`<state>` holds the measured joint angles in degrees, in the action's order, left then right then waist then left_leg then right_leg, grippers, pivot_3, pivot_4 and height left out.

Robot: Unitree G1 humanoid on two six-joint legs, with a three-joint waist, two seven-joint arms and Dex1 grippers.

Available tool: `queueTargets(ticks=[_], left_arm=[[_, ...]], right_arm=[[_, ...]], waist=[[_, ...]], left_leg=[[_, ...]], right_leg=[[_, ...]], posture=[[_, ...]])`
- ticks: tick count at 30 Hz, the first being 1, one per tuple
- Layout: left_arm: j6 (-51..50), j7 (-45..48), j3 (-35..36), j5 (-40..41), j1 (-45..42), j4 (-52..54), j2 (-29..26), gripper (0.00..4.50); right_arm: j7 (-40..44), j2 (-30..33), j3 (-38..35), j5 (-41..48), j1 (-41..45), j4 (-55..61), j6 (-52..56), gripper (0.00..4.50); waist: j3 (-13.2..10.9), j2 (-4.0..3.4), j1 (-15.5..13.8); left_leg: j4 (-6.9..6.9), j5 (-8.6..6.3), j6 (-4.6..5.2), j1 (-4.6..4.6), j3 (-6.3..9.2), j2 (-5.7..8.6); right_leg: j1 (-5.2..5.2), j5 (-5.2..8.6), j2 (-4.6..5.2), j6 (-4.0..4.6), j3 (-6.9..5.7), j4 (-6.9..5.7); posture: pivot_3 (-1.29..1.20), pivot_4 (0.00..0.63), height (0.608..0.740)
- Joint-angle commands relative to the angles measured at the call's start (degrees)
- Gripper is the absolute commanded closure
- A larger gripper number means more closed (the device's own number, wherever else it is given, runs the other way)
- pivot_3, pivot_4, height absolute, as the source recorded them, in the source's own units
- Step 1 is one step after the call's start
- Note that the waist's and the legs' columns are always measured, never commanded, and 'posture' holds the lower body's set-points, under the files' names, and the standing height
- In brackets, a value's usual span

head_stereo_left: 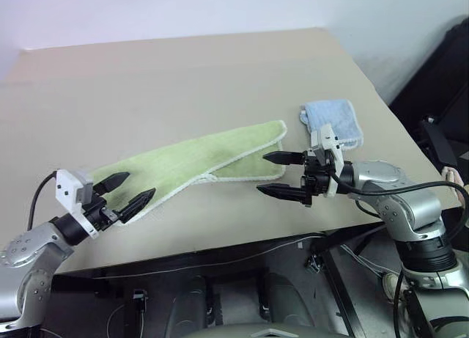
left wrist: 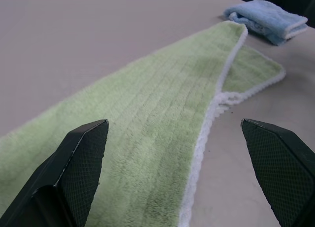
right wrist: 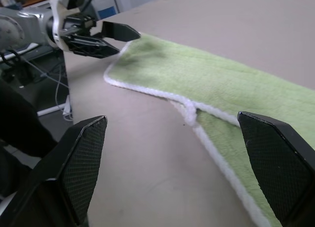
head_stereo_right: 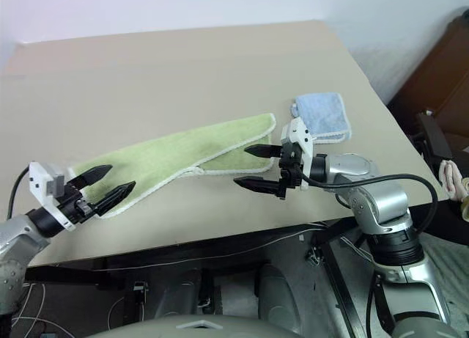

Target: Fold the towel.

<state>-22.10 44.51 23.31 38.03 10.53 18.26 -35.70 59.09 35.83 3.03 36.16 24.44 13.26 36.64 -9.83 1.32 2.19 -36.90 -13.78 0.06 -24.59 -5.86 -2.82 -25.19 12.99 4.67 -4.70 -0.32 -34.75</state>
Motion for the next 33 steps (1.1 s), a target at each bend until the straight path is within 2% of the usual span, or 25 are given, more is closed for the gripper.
queueTargets(ticks=[1, 8, 16, 22, 25, 29, 33], left_arm=[[0.57, -0.44, 0.76, -0.22, -0.30, 1.57, -0.24, 0.00], [0.38, 0.85, -0.28, -0.06, -1.34, 1.99, -0.59, 0.00], [2.15, -0.03, -5.07, -2.38, -5.77, 0.41, 2.48, 0.00], [4.79, 0.17, -7.81, -4.75, -7.08, -2.18, 5.29, 0.00], [7.08, 0.25, -9.29, -6.35, -6.95, -3.92, 6.67, 0.00], [7.60, 0.63, -9.62, -6.18, -6.90, -4.24, 7.56, 0.00], [9.14, 0.91, -9.71, -7.40, -7.37, -6.28, 7.29, 0.00]], right_arm=[[0.78, -0.25, -0.25, -0.42, 0.16, 0.37, -1.74, 0.01], [0.27, -0.14, -1.21, -1.25, -0.18, -0.26, -2.58, 0.01], [-0.44, 1.31, -1.59, -7.50, 4.57, -10.10, -7.36, 0.01], [-4.29, 1.65, 5.51, -25.51, 11.52, -23.99, -24.55, 0.01], [-8.29, 0.50, 7.57, -32.66, 17.57, -35.10, -31.88, 0.01], [-9.30, -0.62, 11.08, -39.09, 24.55, -44.43, -36.01, 0.01], [-13.96, -2.93, 13.82, -45.77, 31.72, -54.60, -41.46, 0.01]], waist=[[-0.01, 0.01, 0.00], [0.00, 0.01, 0.01], [0.00, 0.01, -0.02], [0.00, 0.00, 0.29], [0.00, 0.00, 0.32], [-0.01, 0.00, 0.28], [-0.01, -0.01, 0.35]], left_leg=[[-0.09, 0.00, 0.00, 0.00, 0.00, 0.00], [-0.32, 0.01, -0.06, 0.17, 0.07, -0.04], [-0.32, 0.02, -0.04, 0.14, 0.02, -0.01], [-0.35, 0.04, -0.03, 0.15, -0.11, 0.07], [-0.35, 0.06, -0.05, 0.15, -0.13, 0.07], [-0.38, 0.06, -0.05, 0.13, -0.16, 0.08], [-0.37, 0.08, -0.08, 0.14, -0.15, 0.07]], right_leg=[[0.00, 0.00, 0.00, 0.00, 0.00, -0.08], [0.03, 0.01, 0.03, 0.02, 0.03, -0.46], [0.03, 0.01, 0.03, 0.02, 0.07, -0.43], [0.04, 0.01, -0.09, 0.01, 0.06, -0.47], [0.02, 0.00, -0.13, 0.00, 0.06, -0.49], [0.03, 0.00, -0.12, -0.01, 0.07, -0.49], [0.01, 0.00, -0.12, -0.01, 0.06, -0.54]], posture=[[0.00, 0.150, 0.740], [0.00, 0.150, 0.740], [0.00, 0.150, 0.740], [0.00, 0.150, 0.740], [0.00, 0.150, 0.740], [0.00, 0.150, 0.740], [0.00, 0.150, 0.740]])
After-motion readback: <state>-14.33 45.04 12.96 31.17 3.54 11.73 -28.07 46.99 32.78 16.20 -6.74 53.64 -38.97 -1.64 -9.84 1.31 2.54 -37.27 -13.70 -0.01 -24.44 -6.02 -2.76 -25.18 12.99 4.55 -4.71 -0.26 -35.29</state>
